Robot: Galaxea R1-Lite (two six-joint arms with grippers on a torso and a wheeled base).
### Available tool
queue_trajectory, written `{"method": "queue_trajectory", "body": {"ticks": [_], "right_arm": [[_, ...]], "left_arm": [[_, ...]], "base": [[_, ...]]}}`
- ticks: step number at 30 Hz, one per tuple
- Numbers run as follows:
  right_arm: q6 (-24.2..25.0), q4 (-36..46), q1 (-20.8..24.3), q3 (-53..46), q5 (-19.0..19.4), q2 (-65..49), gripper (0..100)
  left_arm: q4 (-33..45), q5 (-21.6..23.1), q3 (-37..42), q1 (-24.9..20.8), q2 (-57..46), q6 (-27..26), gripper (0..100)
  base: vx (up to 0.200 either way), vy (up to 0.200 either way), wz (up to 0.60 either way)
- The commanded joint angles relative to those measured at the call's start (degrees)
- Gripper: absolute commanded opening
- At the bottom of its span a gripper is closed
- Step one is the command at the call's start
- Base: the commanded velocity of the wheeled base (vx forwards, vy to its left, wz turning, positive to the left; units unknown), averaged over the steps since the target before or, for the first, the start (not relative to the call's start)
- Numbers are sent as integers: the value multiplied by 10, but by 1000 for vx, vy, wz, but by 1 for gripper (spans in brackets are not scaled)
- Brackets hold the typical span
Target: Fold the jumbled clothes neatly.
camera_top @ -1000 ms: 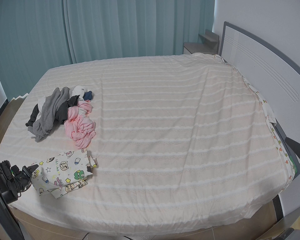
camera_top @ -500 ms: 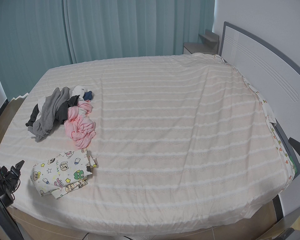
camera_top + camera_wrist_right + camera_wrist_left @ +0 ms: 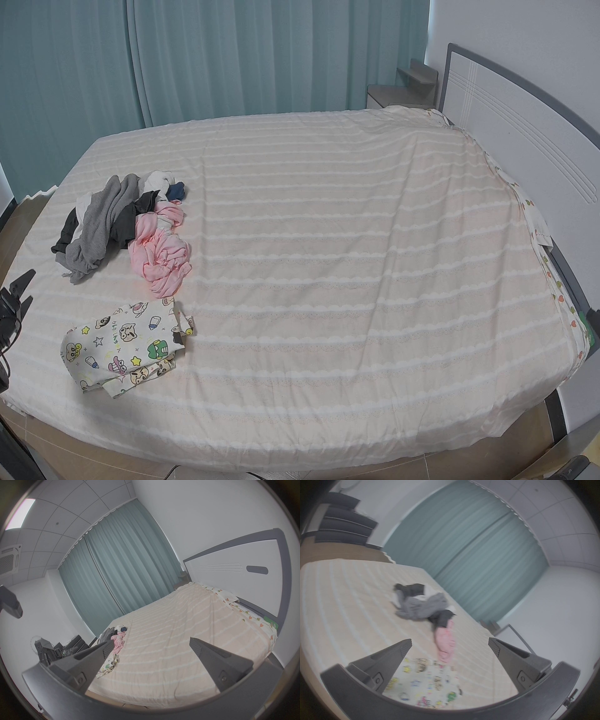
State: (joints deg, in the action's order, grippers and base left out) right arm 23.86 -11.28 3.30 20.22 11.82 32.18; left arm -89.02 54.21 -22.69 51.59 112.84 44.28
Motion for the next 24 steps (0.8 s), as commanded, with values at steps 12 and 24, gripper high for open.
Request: {"method": "queue_trajectory", "body": {"ticks": [12, 24], "right_arm": [[-76, 191, -19, -106, 2, -275, 100], [-123, 195, -33, -157, -15, -322, 100]], "left_arm": [[41, 81, 225, -501, -392, 28, 100], [431, 51, 226, -610, -639, -139, 100]], "base": [[0, 0, 0], [0, 0, 0]]}}
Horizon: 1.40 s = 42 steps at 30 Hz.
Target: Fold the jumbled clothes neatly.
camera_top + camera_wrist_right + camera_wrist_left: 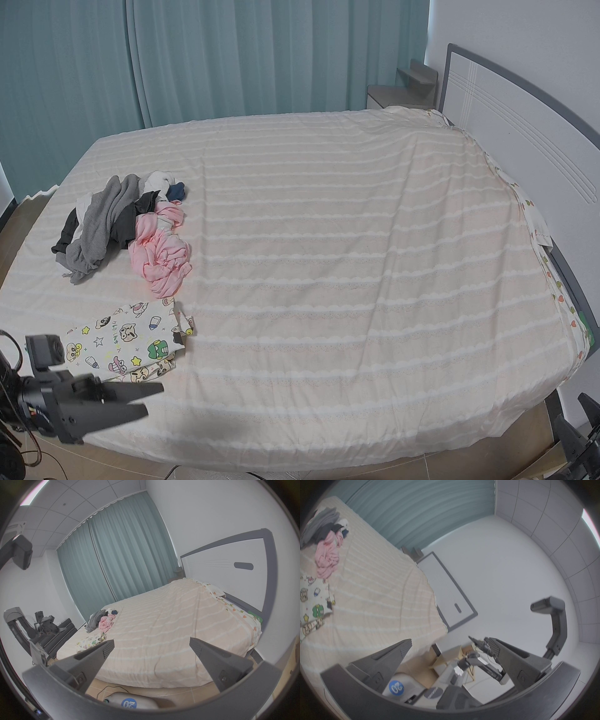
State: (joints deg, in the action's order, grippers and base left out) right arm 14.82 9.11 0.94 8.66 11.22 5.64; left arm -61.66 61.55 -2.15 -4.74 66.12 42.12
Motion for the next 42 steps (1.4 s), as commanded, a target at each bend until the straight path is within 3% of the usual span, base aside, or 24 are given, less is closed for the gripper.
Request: {"method": "queue_trajectory", "body": {"ticks": [1, 2, 5, 6, 10, 11, 12, 15, 16, 17, 18, 19, 20, 21, 33, 35, 40, 42], "right_arm": [[-40, -8, -9, -41, -12, -56, 100], [-49, -8, -9, -40, -20, -56, 100], [-75, -9, -9, -43, -37, -56, 100], [-113, -16, -9, -51, -54, -56, 100], [-164, -40, -9, -64, -81, -56, 100], [-170, -40, -9, -64, -81, -56, 100], [-170, -40, -9, -64, -81, -56, 100], [-172, -40, -9, -64, -75, -56, 100], [-172, -40, -9, -65, -75, -56, 100], [-171, -40, -9, -65, -75, -56, 100], [-171, -41, -9, -65, -77, -56, 100], [-171, -41, -9, -65, -77, -56, 100], [-172, -41, -9, -65, -75, -56, 100], [-172, -42, -9, -65, -73, -56, 100], [-182, -73, -11, -87, -66, -56, 100], [-183, -73, -11, -87, -66, -56, 100], [-184, -73, -11, -87, -64, -56, 100], [-184, -73, -11, -87, -64, -56, 100]], "left_arm": [[199, -47, 21, -45, -188, -148, 100], [252, -89, 21, -45, -212, -189, 100], [320, -154, 21, -45, -255, -237, 100], [371, -210, 21, -45, -305, -259, 100], [443, -334, 21, -45, -449, -264, 100], [468, -379, 20, -44, -491, -264, 100], [472, -384, 20, -44, -496, -264, 100], [560, -539, 21, -42, -599, -292, 100], [575, -572, 21, -42, -614, -310, 100], [582, -586, 21, -42, -617, -321, 100], [583, -633, 21, -42, -615, -338, 100], [583, -633, 21, -42, -615, -338, 100], [576, -709, 21, -41, -615, -346, 100], [577, -756, 21, -41, -615, -354, 100], [564, -910, 20, -40, -615, -404, 100], [496, -976, 9, -27, -615, -427, 100], [494, -969, 21, 76, -619, -465, 100], [516, -969, 21, 75, -621, -467, 100]], "base": [[0, 0, 0], [0, 0, 0], [0, 0, 0], [0, 0, 0], [0, 0, 0], [0, 0, 0], [0, 0, 0], [0, 0, 0], [0, 0, 0], [0, 0, 0], [0, 0, 0], [0, 0, 0], [0, 0, 0], [0, 0, 0], [0, 0, 0], [0, 0, 0], [0, 0, 0], [0, 0, 0]]}}
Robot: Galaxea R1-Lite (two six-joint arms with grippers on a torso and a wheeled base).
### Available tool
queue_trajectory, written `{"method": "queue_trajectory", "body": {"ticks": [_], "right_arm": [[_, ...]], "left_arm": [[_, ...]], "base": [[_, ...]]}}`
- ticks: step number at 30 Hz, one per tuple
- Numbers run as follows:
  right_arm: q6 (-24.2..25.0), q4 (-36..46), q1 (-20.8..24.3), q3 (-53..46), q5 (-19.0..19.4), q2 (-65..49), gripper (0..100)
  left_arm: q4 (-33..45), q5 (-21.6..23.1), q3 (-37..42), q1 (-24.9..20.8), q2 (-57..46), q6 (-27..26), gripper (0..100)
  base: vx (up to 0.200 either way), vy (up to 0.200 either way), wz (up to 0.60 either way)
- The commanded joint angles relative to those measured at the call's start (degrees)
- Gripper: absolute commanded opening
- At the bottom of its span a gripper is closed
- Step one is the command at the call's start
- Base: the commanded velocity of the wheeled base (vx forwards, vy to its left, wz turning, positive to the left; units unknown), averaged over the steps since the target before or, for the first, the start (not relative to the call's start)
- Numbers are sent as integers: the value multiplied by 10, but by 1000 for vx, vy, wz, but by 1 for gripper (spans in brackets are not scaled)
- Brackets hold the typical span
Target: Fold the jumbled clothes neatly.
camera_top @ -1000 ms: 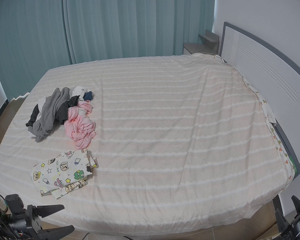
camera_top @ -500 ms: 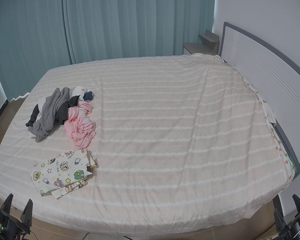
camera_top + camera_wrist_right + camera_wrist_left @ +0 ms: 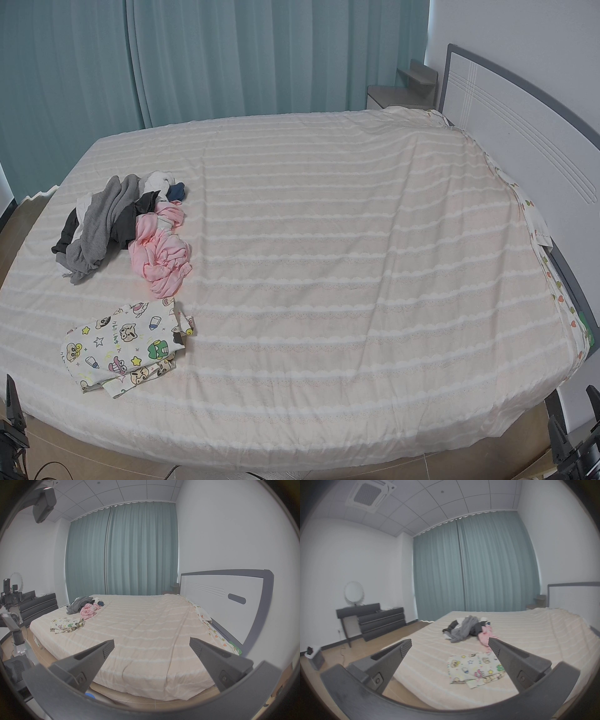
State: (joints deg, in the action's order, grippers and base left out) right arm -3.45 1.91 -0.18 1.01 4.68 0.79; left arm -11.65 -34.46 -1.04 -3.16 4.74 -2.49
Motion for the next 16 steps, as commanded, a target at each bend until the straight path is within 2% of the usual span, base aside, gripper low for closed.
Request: {"method": "queue_trajectory", "body": {"ticks": [1, 3, 4, 6, 7, 8, 12, 14, 16], "right_arm": [[-1, -2, 0, -10, 2, -8, 100], [-1, -2, 0, -10, 2, -8, 100], [-1, -2, 0, -10, 2, -8, 100], [-1, -2, 0, -10, 2, -7, 100], [-1, -2, 0, -10, 2, -8, 100], [-1, -2, 0, -10, 2, -8, 100], [-1, -2, 0, -10, 2, -8, 100], [-1, -2, 0, -10, 2, -7, 100], [-1, -2, 0, -10, 2, -8, 100]], "left_arm": [[24, 1, 10, 58, -9, -18, 100], [44, 45, 10, 46, -18, -16, 100], [102, 137, 9, 24, -38, -9, 100], [113, 221, 2, 28, -43, 22, 100], [115, 303, 5, 31, -47, 71, 100], [115, 335, 9, 31, -47, 71, 100], [113, 322, 10, 32, -47, 54, 100], [115, 325, 10, 32, -47, 24, 100], [115, 327, 10, 32, -47, 28, 100]], "base": [[0, 0, 0], [0, 0, 0], [0, 0, 0], [0, 0, 0], [0, 0, 0], [0, 0, 0], [0, 0, 0], [0, 0, 0], [0, 0, 0]]}}
